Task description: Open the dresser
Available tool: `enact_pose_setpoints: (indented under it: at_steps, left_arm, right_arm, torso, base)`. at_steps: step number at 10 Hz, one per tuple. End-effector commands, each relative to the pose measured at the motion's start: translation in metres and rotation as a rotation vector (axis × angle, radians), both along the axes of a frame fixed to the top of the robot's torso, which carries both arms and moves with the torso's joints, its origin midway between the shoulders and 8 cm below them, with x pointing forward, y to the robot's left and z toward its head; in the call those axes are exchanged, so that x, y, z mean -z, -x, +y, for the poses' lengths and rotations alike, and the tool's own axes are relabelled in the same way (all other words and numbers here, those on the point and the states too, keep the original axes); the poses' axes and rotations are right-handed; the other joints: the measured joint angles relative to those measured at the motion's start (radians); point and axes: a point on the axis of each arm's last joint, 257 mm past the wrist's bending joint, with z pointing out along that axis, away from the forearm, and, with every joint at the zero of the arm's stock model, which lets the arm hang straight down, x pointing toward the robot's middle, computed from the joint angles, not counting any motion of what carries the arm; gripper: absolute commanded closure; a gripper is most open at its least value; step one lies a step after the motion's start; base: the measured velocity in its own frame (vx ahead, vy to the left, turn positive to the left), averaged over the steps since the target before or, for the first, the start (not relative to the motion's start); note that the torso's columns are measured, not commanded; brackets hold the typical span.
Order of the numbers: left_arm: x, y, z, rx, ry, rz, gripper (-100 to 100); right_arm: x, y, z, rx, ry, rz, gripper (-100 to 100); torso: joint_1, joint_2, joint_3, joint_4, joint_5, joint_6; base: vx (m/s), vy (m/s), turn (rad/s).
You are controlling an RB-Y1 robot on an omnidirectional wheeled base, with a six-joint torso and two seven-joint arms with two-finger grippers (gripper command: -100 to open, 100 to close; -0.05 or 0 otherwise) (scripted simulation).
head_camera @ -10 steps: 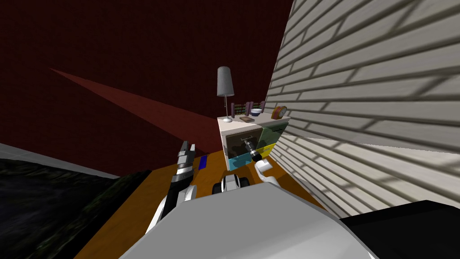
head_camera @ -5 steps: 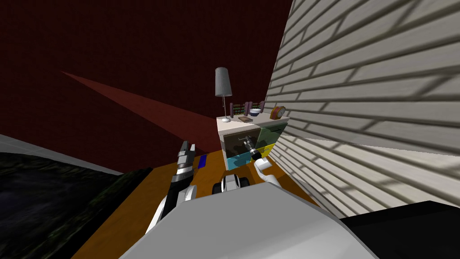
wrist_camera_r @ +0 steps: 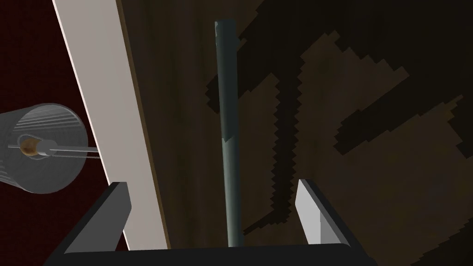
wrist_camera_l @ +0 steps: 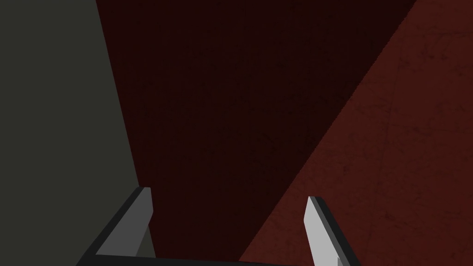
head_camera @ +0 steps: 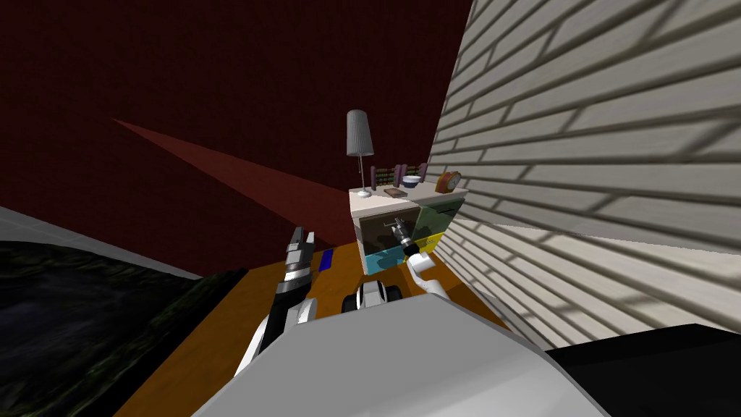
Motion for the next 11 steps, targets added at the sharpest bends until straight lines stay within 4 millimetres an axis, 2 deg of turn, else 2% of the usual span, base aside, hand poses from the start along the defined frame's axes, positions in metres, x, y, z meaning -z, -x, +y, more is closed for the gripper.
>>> enact_pose_setpoints:
  at_steps: [1,2,3,7,8,11]
  left_arm:
    - [0.000,0.000,0.000,0.000,0.000,0.000,0]
    - [0.000,0.000,0.000,0.000,0.000,0.000,0]
    - [0.000,0.000,0.000,0.000,0.000,0.000,0]
    - [0.000,0.000,0.000,0.000,0.000,0.000,0]
    - [0.000,0.000,0.000,0.000,0.000,0.000,0]
    - [0.000,0.000,0.000,0.000,0.000,0.000,0]
  right_arm:
    - [0.007,0.005,0.002,-0.006,0.001,0.002,100]
    - [0.004,0.001,0.001,-0.001,-0.001,0.004,100]
    - [0.005,0.002,-0.005,-0.006,0.025,0.005,-100]
    - [0.000,-0.001,-0.001,-0.005,-0.008,0.017,-100]
    - [0.000,-0.002,0.005,-0.001,-0.039,0.018,-100]
    - [-0.007,-0.008,0.000,0.008,-0.021,0.018,-100]
  torso:
    - [0.000,0.003,0.002,0.001,0.000,0.000]
    - [0.000,0.008,0.005,0.002,0.000,0.000]
    - [0.000,0.006,0.004,0.003,0.000,-0.001]
    - [0.005,0.004,0.003,0.001,0.002,0.000]
    - [0.003,0.005,0.003,0.001,0.001,0.000]
    - [-0.006,0.000,0.000,0.000,-0.002,0.000]
  base:
    - [-0.031,0.000,-0.088]
    - [-0.023,0.002,-0.029]
    - [-0.012,0.013,0.009]
    - [-0.039,0.119,0.044]
    - [-0.064,0.134,0.036]
    - [0.014,0.033,0.037]
